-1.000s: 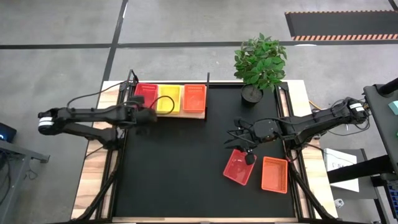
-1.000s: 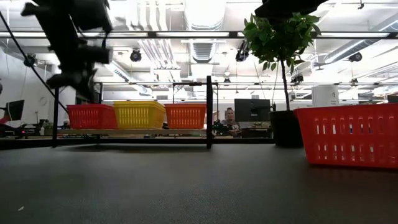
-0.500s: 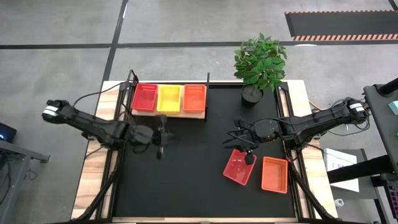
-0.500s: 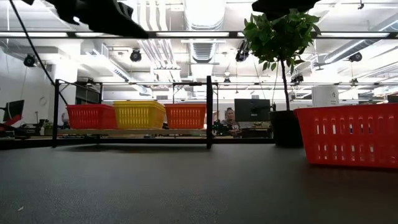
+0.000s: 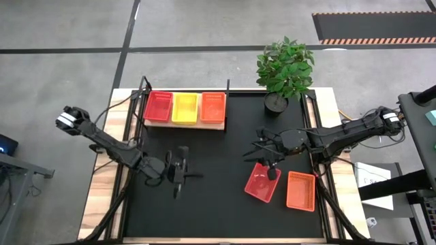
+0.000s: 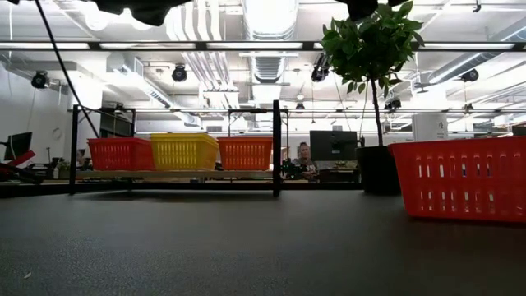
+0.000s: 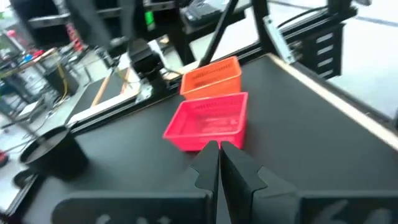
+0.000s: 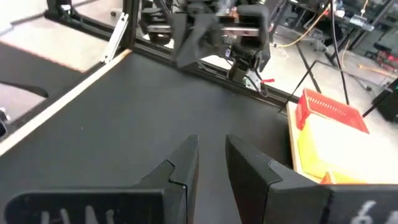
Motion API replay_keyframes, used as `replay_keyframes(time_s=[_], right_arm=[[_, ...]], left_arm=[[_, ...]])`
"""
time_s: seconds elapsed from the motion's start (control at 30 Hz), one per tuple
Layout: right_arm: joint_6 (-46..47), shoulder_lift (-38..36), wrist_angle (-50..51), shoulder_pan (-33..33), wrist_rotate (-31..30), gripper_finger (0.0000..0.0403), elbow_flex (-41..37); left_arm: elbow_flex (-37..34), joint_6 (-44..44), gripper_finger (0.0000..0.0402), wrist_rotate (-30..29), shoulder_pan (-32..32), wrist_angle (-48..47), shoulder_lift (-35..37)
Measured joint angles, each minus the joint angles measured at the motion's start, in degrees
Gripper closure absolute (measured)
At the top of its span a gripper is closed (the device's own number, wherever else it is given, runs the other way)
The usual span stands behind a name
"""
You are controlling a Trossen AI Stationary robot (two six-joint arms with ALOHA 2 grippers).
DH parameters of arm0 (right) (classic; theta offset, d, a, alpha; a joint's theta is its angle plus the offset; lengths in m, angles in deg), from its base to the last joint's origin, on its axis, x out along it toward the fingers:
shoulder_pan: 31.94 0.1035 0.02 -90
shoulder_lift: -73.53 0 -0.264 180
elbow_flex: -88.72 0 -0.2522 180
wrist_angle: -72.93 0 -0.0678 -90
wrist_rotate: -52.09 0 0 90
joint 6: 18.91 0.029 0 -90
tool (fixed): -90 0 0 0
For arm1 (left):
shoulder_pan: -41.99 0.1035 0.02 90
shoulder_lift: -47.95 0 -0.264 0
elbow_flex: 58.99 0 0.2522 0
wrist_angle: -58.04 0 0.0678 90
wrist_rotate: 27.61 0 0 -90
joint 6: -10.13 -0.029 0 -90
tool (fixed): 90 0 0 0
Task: Stack baskets on shelf by color
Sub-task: Stack the red bin on top of the other red bins on the shelf
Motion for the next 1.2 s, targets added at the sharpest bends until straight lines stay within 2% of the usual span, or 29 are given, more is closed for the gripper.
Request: replay_keyframes(time_s=[0.23, 0.53, 0.73, 0.97, 1.2], right_arm=[[3.48, 0.00, -0.15, 1.36, 0.11, 0.0330, 0.00], [5.66, 0.00, -1.28, 7.60, 0.05, 0.0330, 0.00], [7.97, 1.28, -4.38, 10.85, -0.11, 0.0330, 0.00], [11.05, 6.98, -3.60, 12.02, -0.12, 0.0330, 1.24], [16.85, 10.84, 4.24, 12.02, -0.12, 0.0330, 5.51]], left_arm=[[-0.07, -0.21, 0.0402, -0.01, -1.33, 9.33, -6.71], [0.20, -1.88, 0.0402, 0.11, -1.22, 20.04, -14.53], [0.17, -1.56, 0.0401, 0.12, -1.28, 20.12, -14.49], [0.17, -1.42, 0.0401, 0.13, -1.28, 20.18, -13.51], [0.07, -1.40, 0.0401, 0.14, -1.28, 20.15, -13.29]])
